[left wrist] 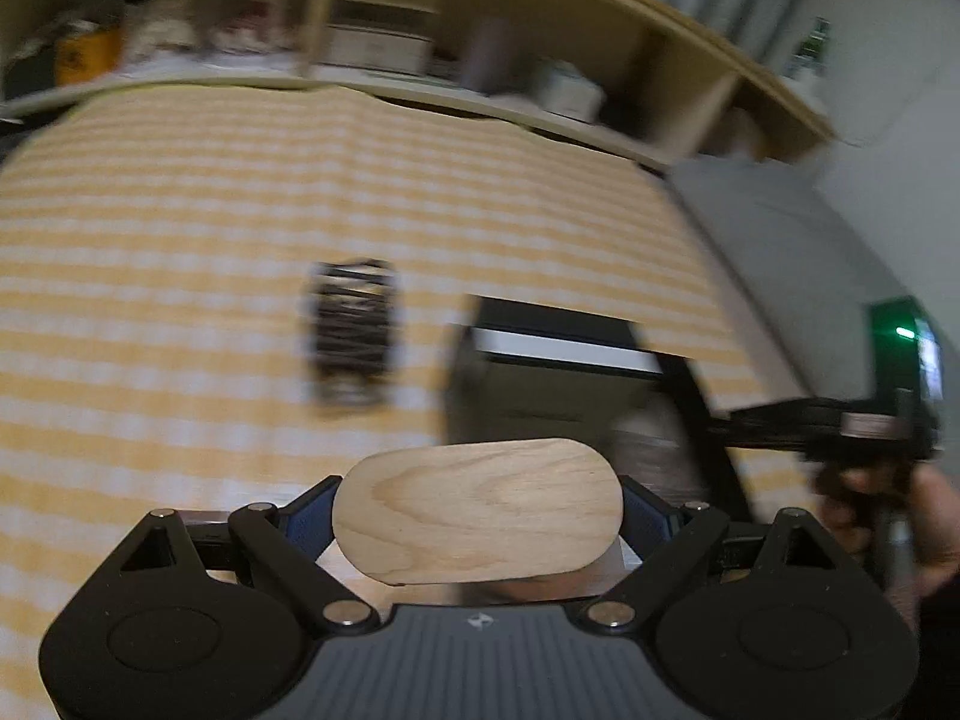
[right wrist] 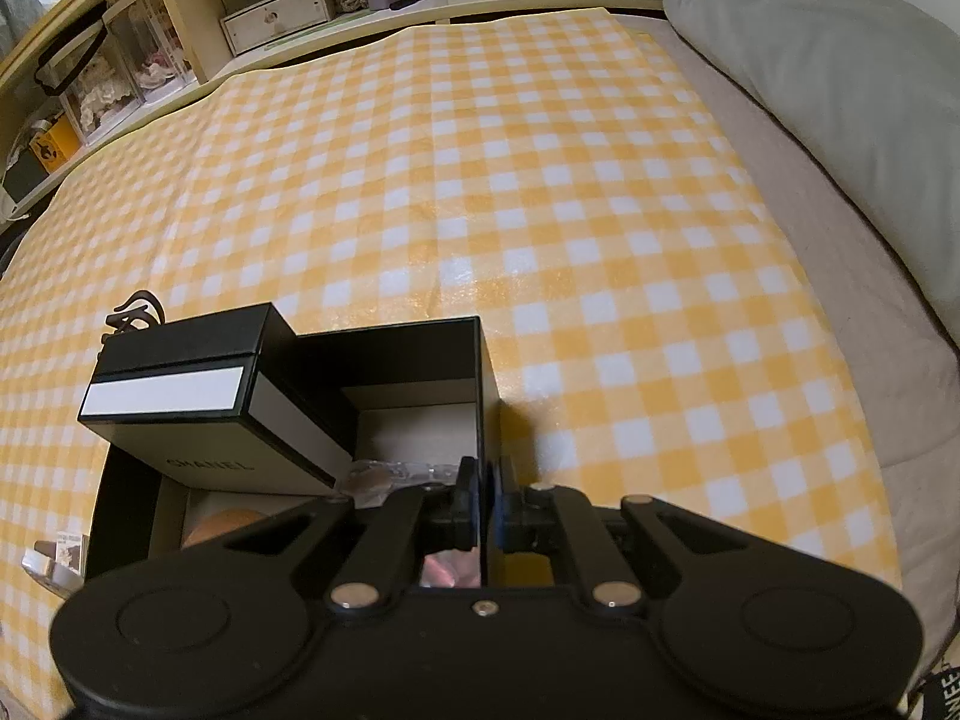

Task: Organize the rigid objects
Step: 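Carry the wooden oval with the left tool and lower it into the tray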

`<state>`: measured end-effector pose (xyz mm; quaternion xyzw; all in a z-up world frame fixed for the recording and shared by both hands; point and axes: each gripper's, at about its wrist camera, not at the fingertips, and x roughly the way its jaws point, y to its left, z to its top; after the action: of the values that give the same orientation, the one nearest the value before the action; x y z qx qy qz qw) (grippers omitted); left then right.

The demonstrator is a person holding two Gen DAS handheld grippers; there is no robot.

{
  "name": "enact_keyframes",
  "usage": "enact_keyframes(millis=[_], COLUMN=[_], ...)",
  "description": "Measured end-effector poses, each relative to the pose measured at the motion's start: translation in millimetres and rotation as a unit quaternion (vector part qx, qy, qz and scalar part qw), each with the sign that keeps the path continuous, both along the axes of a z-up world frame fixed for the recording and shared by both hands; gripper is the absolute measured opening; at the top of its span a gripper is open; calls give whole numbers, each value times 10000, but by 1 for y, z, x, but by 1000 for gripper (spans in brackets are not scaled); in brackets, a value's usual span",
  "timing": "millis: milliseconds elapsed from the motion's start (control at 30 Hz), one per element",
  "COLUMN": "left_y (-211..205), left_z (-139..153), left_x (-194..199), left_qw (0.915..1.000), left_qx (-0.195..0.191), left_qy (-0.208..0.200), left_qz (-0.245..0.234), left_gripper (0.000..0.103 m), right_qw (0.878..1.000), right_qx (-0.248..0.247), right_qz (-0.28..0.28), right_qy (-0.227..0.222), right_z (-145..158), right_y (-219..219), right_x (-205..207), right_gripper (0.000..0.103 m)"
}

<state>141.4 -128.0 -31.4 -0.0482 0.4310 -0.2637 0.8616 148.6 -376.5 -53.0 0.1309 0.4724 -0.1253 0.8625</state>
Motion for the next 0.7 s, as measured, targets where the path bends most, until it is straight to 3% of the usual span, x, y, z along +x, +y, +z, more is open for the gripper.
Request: enact_keyframes(millis=[133, 300, 533, 700], left_y=[-45, -84, -114, -120], left_z=[-13, -32, -48, -59], left_x=[-6, -4, -3, 6], left_qw=[9988, 9955, 9931, 9900], left_qx=[-239, -428, -215, -443], left_qy=[236, 690, 783, 1109], left_qz=[-361, -485, -842, -745], left_gripper=[92, 92, 92, 93], right_qw=[10000, 10000, 10000, 9999], right_qx=[11, 60, 96, 107], right_qz=[4, 10, 12, 18], right_qy=[-2, -7, -8, -12], right_z=[0, 0, 0, -1], right_y=[-1, -4, -6, -8], right_x=[-1, -6, -7, -9], right_gripper=[6, 6, 6, 7])
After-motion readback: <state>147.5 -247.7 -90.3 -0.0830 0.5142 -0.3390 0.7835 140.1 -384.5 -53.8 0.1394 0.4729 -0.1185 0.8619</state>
